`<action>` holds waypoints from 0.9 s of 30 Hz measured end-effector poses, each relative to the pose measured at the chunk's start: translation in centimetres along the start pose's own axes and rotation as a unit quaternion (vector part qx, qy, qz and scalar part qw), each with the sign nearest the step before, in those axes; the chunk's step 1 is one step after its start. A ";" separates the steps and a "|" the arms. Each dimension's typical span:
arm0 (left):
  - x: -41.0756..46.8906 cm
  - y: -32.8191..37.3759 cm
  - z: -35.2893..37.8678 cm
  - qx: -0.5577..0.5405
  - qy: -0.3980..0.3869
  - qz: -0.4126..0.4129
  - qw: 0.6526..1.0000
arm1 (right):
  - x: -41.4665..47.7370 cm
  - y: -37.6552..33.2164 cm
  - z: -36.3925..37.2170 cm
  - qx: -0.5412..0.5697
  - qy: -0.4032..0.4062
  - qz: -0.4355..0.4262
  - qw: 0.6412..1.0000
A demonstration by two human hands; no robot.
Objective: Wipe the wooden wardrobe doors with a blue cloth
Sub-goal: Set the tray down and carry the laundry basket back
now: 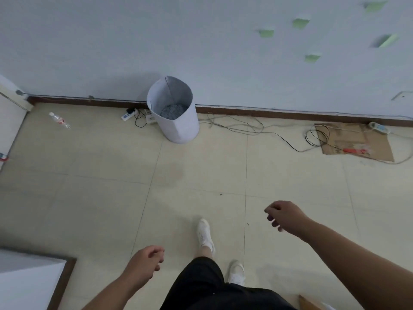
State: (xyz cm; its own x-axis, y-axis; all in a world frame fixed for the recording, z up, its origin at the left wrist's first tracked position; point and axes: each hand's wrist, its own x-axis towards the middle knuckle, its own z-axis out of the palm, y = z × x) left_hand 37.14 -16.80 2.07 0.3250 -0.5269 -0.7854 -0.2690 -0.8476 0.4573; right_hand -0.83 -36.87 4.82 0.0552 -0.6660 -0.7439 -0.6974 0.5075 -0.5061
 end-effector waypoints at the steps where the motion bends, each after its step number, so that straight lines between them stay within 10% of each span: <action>1: 1.3 0.8 -0.7 -0.007 0.006 -0.006 1.000 | 1.5 -2.2 -0.4 -0.001 0.001 -0.008 1.000; 27: 31.1 37.5 -21.8 -0.103 0.071 0.024 0.992 | 33.5 -23.9 -10.1 -0.154 -0.058 0.118 0.979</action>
State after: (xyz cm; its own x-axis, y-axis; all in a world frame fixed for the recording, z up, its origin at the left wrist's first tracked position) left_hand 56.89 -66.36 3.87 0.4441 -0.5581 -0.7009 -0.1016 -0.8087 0.5794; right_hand 10.45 -76.81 -3.57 -0.0644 -0.4742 -0.8780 -0.8823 0.4381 -0.1720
